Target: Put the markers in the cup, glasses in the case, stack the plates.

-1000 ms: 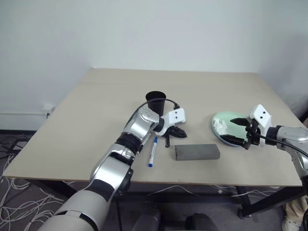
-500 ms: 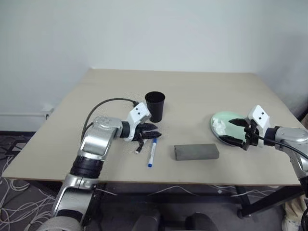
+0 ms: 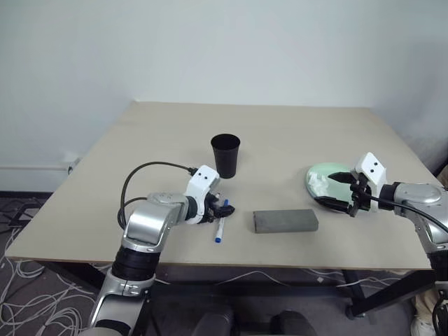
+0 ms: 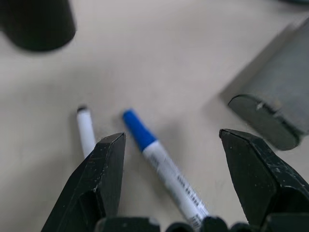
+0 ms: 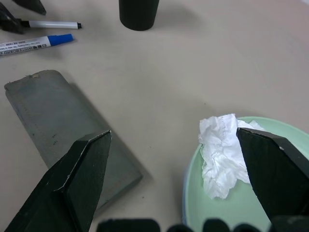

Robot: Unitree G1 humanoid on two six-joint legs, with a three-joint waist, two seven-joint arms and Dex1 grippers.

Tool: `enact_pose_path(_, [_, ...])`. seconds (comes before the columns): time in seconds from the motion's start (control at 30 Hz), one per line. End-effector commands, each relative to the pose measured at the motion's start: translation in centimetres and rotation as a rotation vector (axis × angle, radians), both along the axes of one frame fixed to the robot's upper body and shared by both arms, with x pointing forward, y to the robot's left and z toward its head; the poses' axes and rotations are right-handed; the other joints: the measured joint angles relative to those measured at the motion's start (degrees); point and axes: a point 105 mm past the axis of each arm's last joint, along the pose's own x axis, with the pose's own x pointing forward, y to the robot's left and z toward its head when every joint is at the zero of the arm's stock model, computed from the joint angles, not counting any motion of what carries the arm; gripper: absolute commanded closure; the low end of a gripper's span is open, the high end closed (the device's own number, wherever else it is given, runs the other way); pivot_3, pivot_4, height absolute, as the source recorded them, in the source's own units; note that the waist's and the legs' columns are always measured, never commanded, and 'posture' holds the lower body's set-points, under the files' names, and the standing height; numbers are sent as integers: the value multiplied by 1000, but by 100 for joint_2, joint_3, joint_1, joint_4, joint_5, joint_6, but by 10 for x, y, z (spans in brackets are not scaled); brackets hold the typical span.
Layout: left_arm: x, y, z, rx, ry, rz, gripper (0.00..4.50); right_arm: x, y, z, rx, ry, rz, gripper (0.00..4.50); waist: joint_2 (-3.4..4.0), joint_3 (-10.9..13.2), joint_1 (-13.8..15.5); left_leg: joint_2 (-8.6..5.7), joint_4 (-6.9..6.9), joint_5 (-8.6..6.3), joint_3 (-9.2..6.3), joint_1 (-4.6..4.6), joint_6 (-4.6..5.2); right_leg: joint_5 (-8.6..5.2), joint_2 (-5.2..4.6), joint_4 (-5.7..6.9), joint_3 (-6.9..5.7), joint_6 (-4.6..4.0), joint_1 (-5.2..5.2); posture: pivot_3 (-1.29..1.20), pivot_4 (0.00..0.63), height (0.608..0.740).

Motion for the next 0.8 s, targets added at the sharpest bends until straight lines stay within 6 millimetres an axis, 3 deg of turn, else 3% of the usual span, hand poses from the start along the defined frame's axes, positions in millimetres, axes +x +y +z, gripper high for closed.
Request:
enact_pose_path(0.03, [1,-7,5,26,3,18,1228,5,1,17,-3,-68,12,0,0,0,-1,0,0,0,0,0,0,-4,0,0,0,7,0,0,0,731])
enact_pose_path(0.2, [-9,-15,-10,75,79,-4,1228,4,-1,18,-7,-71,6,0,0,0,-4,-1,-7,0,0,2,-1,-5,-1,0,5,9,-2,0,0,731])
enact_pose_path(0.47, [-18,-12,-26,158,147,-15,1228,3,-4,20,-10,-76,-3,0,1,-1,-5,-2,-18,0,0,10,-2,-7,-4,-1,10,10,1,0,0,731])
enact_pose_path(0.57, [-18,-7,-30,207,132,-37,1788,3,-5,20,-10,-76,-5,0,2,-2,-14,-2,-25,0,0,14,-2,-9,-4,-3,12,11,1,0,0,731])
enact_pose_path(0.8, [-15,2,-31,248,112,-61,4004,5,-3,20,-6,-79,-4,0,7,-4,-46,-3,-45,0,2,21,-6,-10,-4,-13,16,8,0,0,0,731])
